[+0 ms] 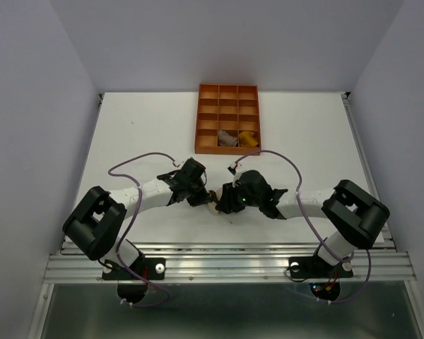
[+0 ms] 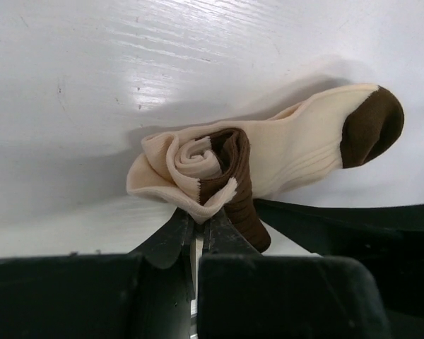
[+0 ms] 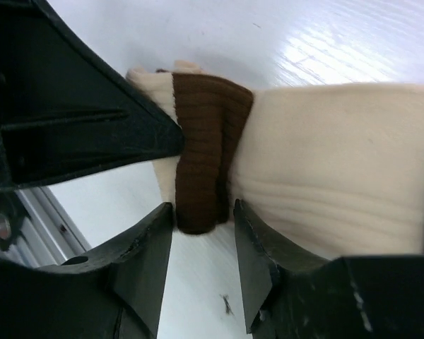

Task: Roll the socks
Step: Roll the sock at the center of the board.

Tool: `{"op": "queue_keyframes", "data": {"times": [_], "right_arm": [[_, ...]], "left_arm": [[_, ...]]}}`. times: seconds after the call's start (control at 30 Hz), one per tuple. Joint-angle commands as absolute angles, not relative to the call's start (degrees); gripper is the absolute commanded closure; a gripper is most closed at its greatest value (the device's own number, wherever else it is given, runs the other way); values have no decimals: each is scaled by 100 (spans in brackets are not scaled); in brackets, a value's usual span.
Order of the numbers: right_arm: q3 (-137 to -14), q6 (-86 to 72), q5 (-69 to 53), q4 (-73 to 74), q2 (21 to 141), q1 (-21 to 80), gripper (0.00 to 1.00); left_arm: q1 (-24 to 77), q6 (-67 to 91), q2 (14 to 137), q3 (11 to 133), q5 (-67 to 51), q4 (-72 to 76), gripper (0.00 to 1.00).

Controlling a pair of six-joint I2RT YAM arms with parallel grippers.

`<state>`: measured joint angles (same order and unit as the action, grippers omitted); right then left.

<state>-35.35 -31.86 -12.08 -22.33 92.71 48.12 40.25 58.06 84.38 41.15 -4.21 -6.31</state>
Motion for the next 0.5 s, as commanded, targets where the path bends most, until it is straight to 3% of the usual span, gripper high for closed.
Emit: {"op": "queue_keyframes", "data": {"times": [0.0,0.23,0.33,0.47], "right_arm": [[-3743,-2260,-608,-635,8510,4974,51],[-3613,-2443,365,-141,7683,5027,50],[-3542,-2575,703,-149,7567,5027,62],[-3708,-2497,817,-456,7865,5027,66]], "left_arm": [[4175,5414,8552,4507,456,-1922,100],[4219,5229,8543,4895,668,-2750,100],[4228,5247,8552,5088,817,-3093,100],[4236,5186,8744,5326,835,-3374,100]]}}
